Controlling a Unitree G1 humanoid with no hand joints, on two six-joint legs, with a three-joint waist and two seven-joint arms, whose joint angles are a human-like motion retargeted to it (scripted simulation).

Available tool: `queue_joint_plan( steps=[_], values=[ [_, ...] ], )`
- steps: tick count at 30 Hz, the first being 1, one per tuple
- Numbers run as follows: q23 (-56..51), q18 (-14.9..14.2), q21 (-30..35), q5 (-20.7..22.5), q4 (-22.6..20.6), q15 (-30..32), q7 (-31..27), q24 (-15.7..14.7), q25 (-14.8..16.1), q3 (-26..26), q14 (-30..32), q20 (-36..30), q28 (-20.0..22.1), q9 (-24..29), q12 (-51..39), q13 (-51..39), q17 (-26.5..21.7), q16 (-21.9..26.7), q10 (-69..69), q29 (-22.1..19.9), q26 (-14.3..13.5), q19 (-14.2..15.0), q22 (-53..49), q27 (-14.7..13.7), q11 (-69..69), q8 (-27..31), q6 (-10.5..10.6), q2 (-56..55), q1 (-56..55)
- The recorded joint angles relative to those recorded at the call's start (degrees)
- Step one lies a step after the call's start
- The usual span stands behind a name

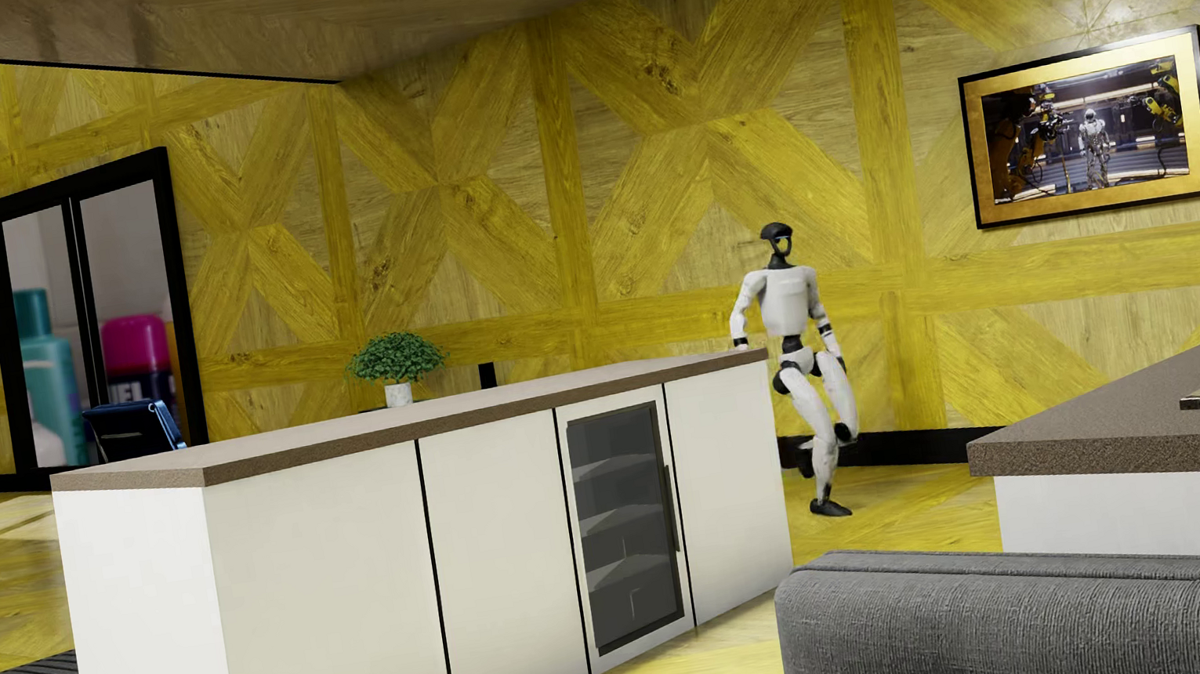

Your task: Walk towards the counter

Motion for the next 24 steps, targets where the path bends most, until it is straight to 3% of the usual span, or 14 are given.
queue_joint_plan(
  steps=[2, 4, 5, 7, 8, 9, 11, 12, 13, 14, 16, 18, 21, 24],
  values=[
    [-7.09, 0.00, -1.65, -0.25, -2.12, 4.18, 0.00, 0.00, 0.00, 7.13, 6.98, -1.97, 0.00, -0.19, 4.28, -2.29, 0.75, -0.55, -11.88, 0.00, 0.00, 0.00, 2.03, 0.00, -8.20, 0.00, -1.70, 11.92, -10.86],
    [-13.20, 0.00, -2.24, -2.95, -1.70, 7.87, 0.00, 0.00, 0.00, 12.88, 15.11, -2.83, 0.00, -0.52, 8.24, -4.82, 0.68, -1.23, -35.79, 0.00, 0.00, 0.00, 1.68, 0.00, -13.45, 0.00, -1.83, 21.45, -17.48],
    [-16.43, 0.00, -2.53, -4.46, -0.82, 9.43, 0.00, 0.00, 0.00, 13.95, 12.58, -2.91, 0.00, -1.06, 9.81, -5.96, 0.01, -1.83, -46.89, 0.00, 0.00, 0.00, 1.35, 0.00, -14.67, 0.00, -1.02, 25.50, -19.88],
    [-23.12, 0.00, -4.29, -8.01, 1.78, 14.60, 0.00, 0.00, 0.00, 15.96, -8.34, -2.45, 0.00, -2.57, 10.60, -6.91, -1.70, -3.12, -60.47, 0.00, 0.00, 0.00, 1.77, 0.00, -14.66, 0.00, 0.76, 30.14, -24.42],
    [-24.63, 0.00, -4.99, -10.36, 2.66, 18.57, 0.00, 0.00, 0.00, 17.47, -14.43, -2.34, 0.00, -2.39, 10.46, -7.11, -1.81, -2.94, -61.19, 0.00, 0.00, 0.00, 1.40, 0.00, -13.78, 0.00, 0.88, 32.09, -25.67],
    [-24.28, 0.00, -5.56, -12.42, 2.44, 24.22, 0.00, 0.00, 0.00, 18.56, -11.95, -1.88, 0.00, -2.41, 10.08, -6.89, -1.48, -2.55, -59.61, 0.00, 0.00, 0.00, 1.40, 0.00, -12.43, 0.00, 0.60, 33.79, -27.09],
    [-18.65, 0.00, -5.73, -14.99, -1.37, 39.13, 0.00, 0.00, 0.00, 16.76, 7.13, -1.52, 0.00, -4.64, 8.23, -4.99, 0.09, -1.68, -51.80, 0.00, 0.00, 0.00, 2.86, 0.00, -3.64, 0.00, -0.85, 31.78, -30.75],
    [-14.16, 0.00, -5.07, -15.64, -3.97, 42.13, 0.00, 0.00, 0.00, 14.97, 11.47, -1.22, 0.00, -4.55, 6.75, -4.41, 0.90, -1.23, -46.07, 0.00, 0.00, 0.00, 3.65, 0.00, 5.87, 0.00, -1.74, 27.44, -30.32],
    [-9.87, 0.00, -3.51, -15.48, -6.64, 34.93, 0.00, 0.00, 0.00, 13.09, 10.69, -0.93, 0.00, -3.06, 4.62, -4.62, 1.33, -0.59, -43.00, 0.00, 0.00, 0.00, 3.83, 0.00, 17.92, 0.00, -2.12, 21.52, -26.51],
    [-6.31, 0.00, -1.54, -14.64, -8.61, 21.20, 0.00, 0.00, 0.00, 10.93, 8.55, -0.28, 0.00, -1.54, 2.22, -4.96, 1.39, -0.07, -44.36, 0.00, 0.00, 0.00, 3.57, 0.00, 28.73, 0.00, -1.72, 14.86, -19.77],
    [-2.43, 0.00, 0.52, -12.19, -8.77, 0.90, 0.00, 0.00, 0.00, 4.88, 1.04, -0.24, 0.00, 0.32, -1.57, -3.26, 0.44, 1.39, -52.00, 0.00, 0.00, 0.00, 0.25, 0.00, 34.91, 0.00, 0.91, 3.07, -3.36],
    [-0.25, 0.00, 0.17, -11.27, -6.76, -3.04, 0.00, 0.00, 0.00, -2.16, -8.12, 1.64, 0.00, 1.37, -4.46, -0.46, -1.10, 3.02, -59.91, 0.00, 0.00, 0.00, -5.42, 0.00, 22.64, 0.00, 3.44, -5.28, 11.52],
    [2.73, 0.00, -2.22, -13.47, -4.47, 1.29, 0.00, 0.00, 0.00, -9.51, -19.30, 5.71, 0.00, 0.16, -12.00, 1.62, -2.46, 4.41, -64.89, 0.00, 0.00, 0.00, -11.05, 0.00, -8.12, 0.00, 4.63, -13.72, 24.30],
    [5.52, 0.00, -3.70, -15.71, 0.06, 0.73, 0.00, 0.00, 0.00, -14.75, -16.54, 8.85, 0.00, -0.16, -14.69, 3.53, -2.94, 4.49, -60.55, 0.00, 0.00, 0.00, -15.46, 0.00, -8.60, 0.00, 5.85, -18.59, 32.04]
  ],
)
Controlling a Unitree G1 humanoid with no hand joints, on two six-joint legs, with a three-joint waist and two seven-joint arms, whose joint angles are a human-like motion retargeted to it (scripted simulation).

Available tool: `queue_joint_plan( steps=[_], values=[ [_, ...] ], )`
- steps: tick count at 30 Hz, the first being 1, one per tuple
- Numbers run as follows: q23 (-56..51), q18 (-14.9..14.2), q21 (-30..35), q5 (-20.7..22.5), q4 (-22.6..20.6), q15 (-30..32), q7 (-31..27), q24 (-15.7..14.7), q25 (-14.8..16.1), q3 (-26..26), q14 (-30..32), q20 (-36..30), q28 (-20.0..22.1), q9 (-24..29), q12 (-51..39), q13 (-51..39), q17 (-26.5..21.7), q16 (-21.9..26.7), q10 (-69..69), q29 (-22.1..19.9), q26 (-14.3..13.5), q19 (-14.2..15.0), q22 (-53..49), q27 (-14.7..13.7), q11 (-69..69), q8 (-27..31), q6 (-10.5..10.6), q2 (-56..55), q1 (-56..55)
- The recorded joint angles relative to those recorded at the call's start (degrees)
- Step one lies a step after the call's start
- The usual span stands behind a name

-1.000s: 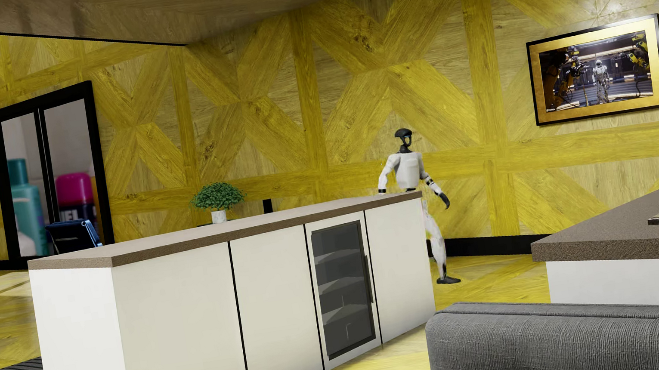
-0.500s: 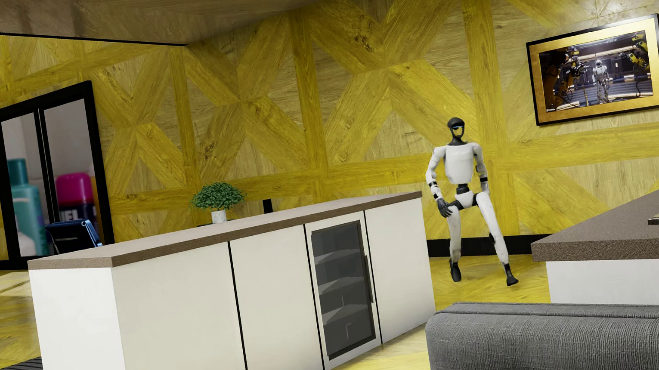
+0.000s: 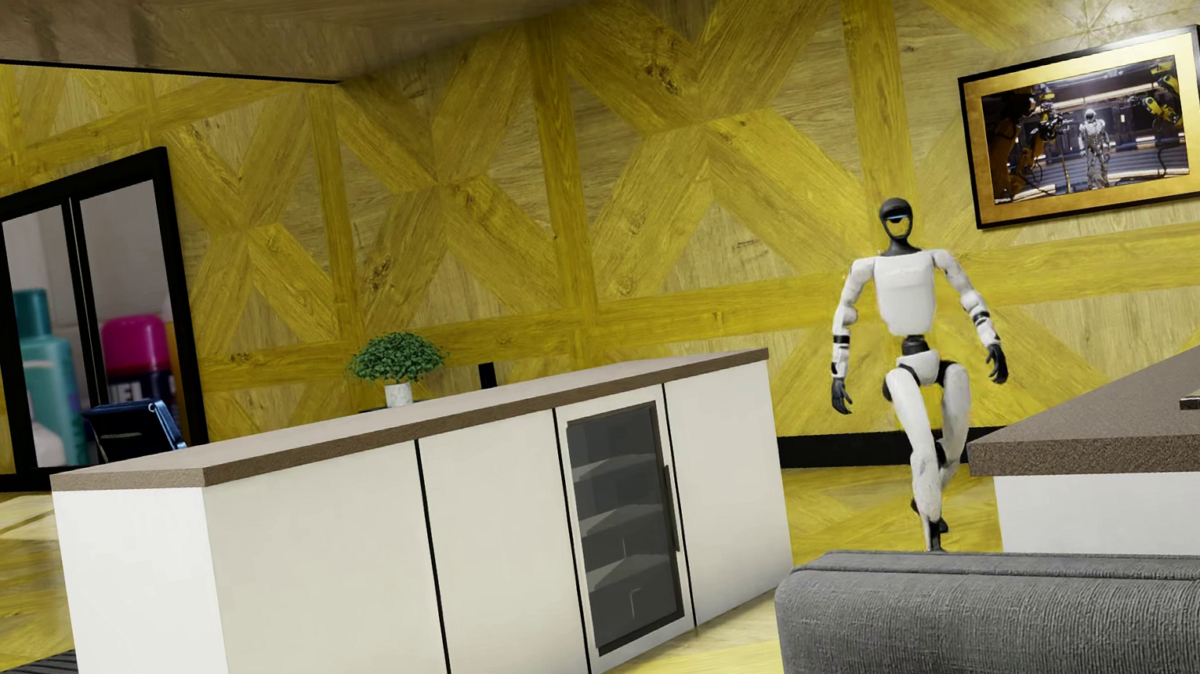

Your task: Walk towards the counter

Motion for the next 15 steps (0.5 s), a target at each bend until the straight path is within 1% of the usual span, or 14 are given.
queue_joint_plan(
  steps=[1, 2, 3, 4, 5, 6, 7, 9, 10, 11, 12, 13, 14, 15],
  values=[
    [1.68, 0.00, 0.15, 0.80, 1.69, 2.20, 0.00, 0.00, 0.00, -0.62, 6.60, 0.86, 0.00, -0.61, 1.19, 0.48, 0.18, -1.14, 5.55, 0.00, 0.00, 0.00, -0.47, 0.00, 6.21, 0.00, 1.11, -0.94, 0.19],
    [3.63, 0.00, 0.77, 2.48, 3.01, 4.73, 0.00, 0.00, 0.00, 0.10, 16.55, 1.06, 0.00, -1.38, 2.98, 0.48, 0.47, -2.71, 14.66, 0.00, 0.00, 0.00, 0.24, 0.00, 12.39, 0.00, 2.64, -1.42, -2.27],
    [4.73, 0.00, 1.22, 5.46, 3.94, 4.36, 0.00, 0.00, 0.00, 2.11, 26.15, 0.46, 0.00, -0.56, 5.06, -0.06, 0.85, -3.94, 26.82, 0.00, 0.00, 0.00, 1.47, 0.00, 16.23, 0.00, 3.93, 1.24, -6.12],
    [3.87, 0.00, 0.80, 8.44, 3.86, 2.01, 0.00, 0.00, 0.00, 4.64, 29.24, -1.40, 0.00, 1.00, 6.77, -0.70, 1.42, -4.53, 39.61, 0.00, 0.00, 0.00, 2.72, 0.00, 16.53, 0.00, 4.37, 6.31, -11.26],
    [1.90, 0.00, 0.42, 9.93, 2.71, 0.34, 0.00, 0.00, 0.00, 7.42, 25.34, -4.38, 0.00, 1.76, 7.67, -1.38, 2.18, -5.41, 49.39, 0.00, 0.00, 0.00, 5.40, 0.00, 14.79, 0.00, 4.13, 11.65, -17.76],
    [-1.21, 0.00, -0.56, 10.03, 0.54, -0.20, 0.00, 0.00, 0.00, 10.53, 21.53, -5.13, 0.00, 1.86, 9.38, -2.07, 3.02, -6.80, 53.46, 0.00, 0.00, 0.00, 8.57, 0.00, 11.13, 0.00, 3.10, 17.68, -24.89],
    [-5.31, 0.00, -1.79, 9.59, -1.79, -0.25, 0.00, 0.00, 0.00, 14.31, 21.56, -4.65, 0.00, 1.72, 12.20, -2.57, 3.78, -7.79, 50.77, 0.00, 0.00, 0.00, 10.83, 0.00, 6.91, 0.00, 1.65, 23.73, -31.08],
    [-14.83, 0.00, -3.23, 8.41, -3.74, -0.54, 0.00, 0.00, 0.00, 21.74, 29.02, -8.74, 0.00, 1.68, 17.30, -4.08, 3.97, -7.70, 30.37, 0.00, 0.00, 0.00, 14.87, 0.00, -0.58, 0.00, -0.10, 35.13, -39.89],
    [-19.08, 0.00, -3.41, 7.60, -3.58, -1.28, 0.00, 0.00, 0.00, 24.55, 29.33, -9.94, 0.00, 1.47, 19.45, -5.95, 3.67, -7.51, 17.66, 0.00, 0.00, 0.00, 16.54, 0.00, -2.68, 0.00, -0.38, 39.24, -43.14],
    [-22.72, 0.00, -3.53, 7.33, -2.62, -2.73, 0.00, 0.00, 0.00, 26.87, 21.10, -13.15, 0.00, 1.11, 20.81, -8.47, 3.01, -7.03, 6.91, 0.00, 0.00, 0.00, 18.33, 0.00, -3.83, 0.00, -0.01, 42.45, -45.58],
    [-25.56, 0.00, -3.93, 6.97, -1.53, -4.69, 0.00, 0.00, 0.00, 29.04, 6.63, -17.75, 0.00, 0.79, 22.00, -10.87, 2.31, -6.24, 0.88, 0.00, 0.00, 0.00, 19.71, 0.00, -4.20, 0.00, 0.38, 45.46, -47.36],
    [-27.82, 0.00, -5.20, 6.34, 0.04, -6.33, 0.00, 0.00, 0.00, 31.36, -3.28, -19.51, 0.00, 0.68, 23.70, -12.61, 2.01, -5.77, 0.09, 0.00, 0.00, 0.00, 20.29, 0.00, -3.81, 0.00, 0.64, 48.24, -49.35],
    [-28.99, 0.00, -6.84, 5.49, 1.06, -6.17, 0.00, 0.00, 0.00, 33.30, -2.76, -20.94, 0.00, 1.01, 25.03, -13.61, 2.14, -5.48, 0.54, 0.00, 0.00, 0.00, 21.22, 0.00, -3.19, 0.00, 0.51, 51.12, -51.21],
    [-29.28, 0.00, -8.46, 4.00, 0.48, -2.77, 0.00, 0.00, 0.00, 34.53, 6.28, -21.71, 0.00, 1.13, 26.06, -13.48, 2.61, -5.38, 1.71, 0.00, 0.00, 0.00, 22.37, 0.00, -1.30, 0.00, -0.21, 53.36, -52.91]
  ],
)
